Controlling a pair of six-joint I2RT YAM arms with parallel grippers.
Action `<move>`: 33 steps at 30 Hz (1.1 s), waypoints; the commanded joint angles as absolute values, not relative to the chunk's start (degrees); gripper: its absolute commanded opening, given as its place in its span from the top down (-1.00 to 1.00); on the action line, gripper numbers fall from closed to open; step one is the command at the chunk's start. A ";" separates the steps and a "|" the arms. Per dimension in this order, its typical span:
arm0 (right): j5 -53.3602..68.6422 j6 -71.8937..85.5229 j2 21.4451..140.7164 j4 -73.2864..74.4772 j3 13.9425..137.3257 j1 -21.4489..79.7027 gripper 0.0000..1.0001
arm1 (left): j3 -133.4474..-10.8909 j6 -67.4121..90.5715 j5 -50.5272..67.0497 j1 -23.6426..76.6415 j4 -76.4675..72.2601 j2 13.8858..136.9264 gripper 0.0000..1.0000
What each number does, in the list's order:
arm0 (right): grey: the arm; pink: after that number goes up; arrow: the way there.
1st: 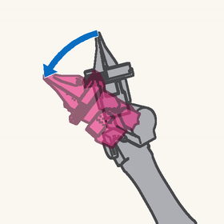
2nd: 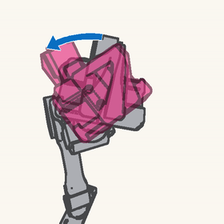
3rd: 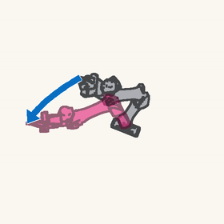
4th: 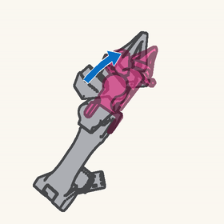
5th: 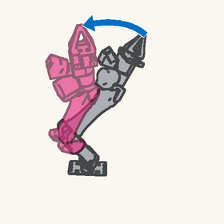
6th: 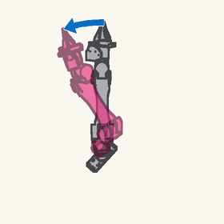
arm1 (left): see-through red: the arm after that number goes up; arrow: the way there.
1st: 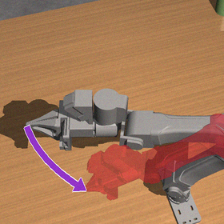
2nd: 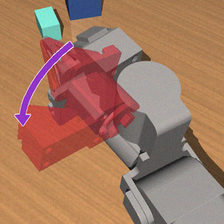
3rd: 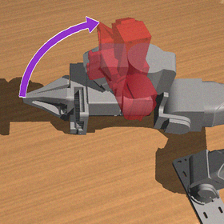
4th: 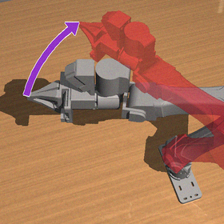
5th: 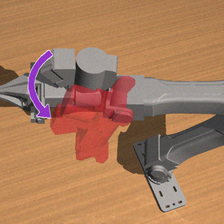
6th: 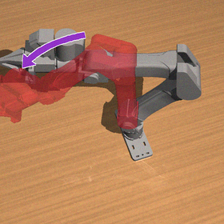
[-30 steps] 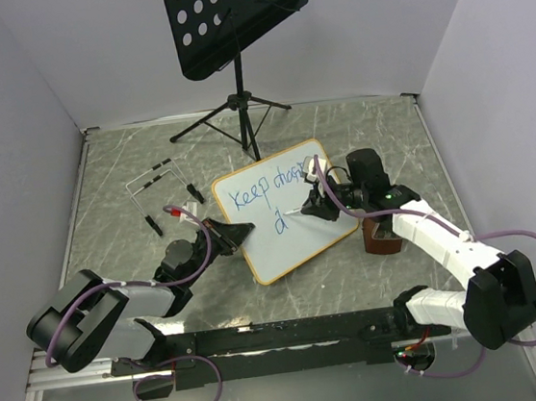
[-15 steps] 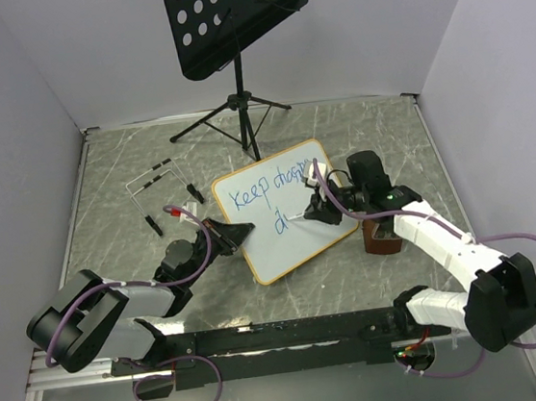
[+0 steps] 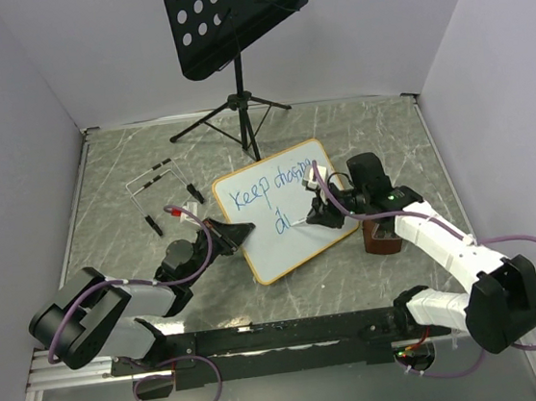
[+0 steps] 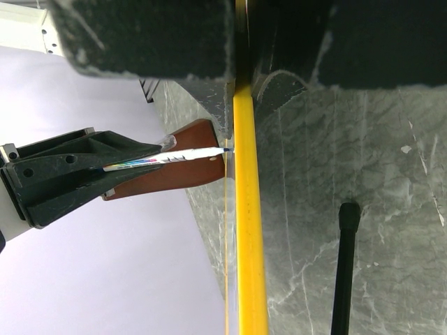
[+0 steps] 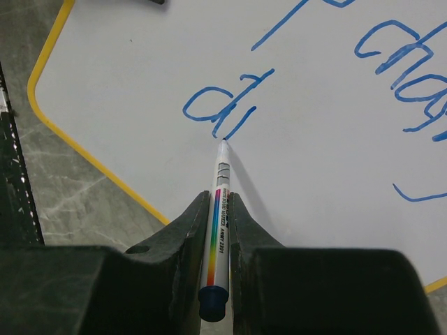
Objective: Write a sentence on the whiteboard
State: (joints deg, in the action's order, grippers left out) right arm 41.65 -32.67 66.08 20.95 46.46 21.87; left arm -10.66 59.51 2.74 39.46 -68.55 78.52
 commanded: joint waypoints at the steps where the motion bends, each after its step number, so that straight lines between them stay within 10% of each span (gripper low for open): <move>1: 42.19 -31.99 66.62 18.20 48.51 21.80 1.00 | -12.04 57.48 4.31 39.82 -74.62 77.96 0.98; 33: 44.04 -28.12 63.90 15.64 48.34 19.42 1.00 | -11.51 57.22 3.78 39.82 -73.57 76.55 0.98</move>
State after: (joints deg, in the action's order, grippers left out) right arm 40.58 -26.89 66.61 15.49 47.27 19.99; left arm -10.63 59.66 2.70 39.46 -68.42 78.46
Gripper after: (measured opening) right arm 0.200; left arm 0.078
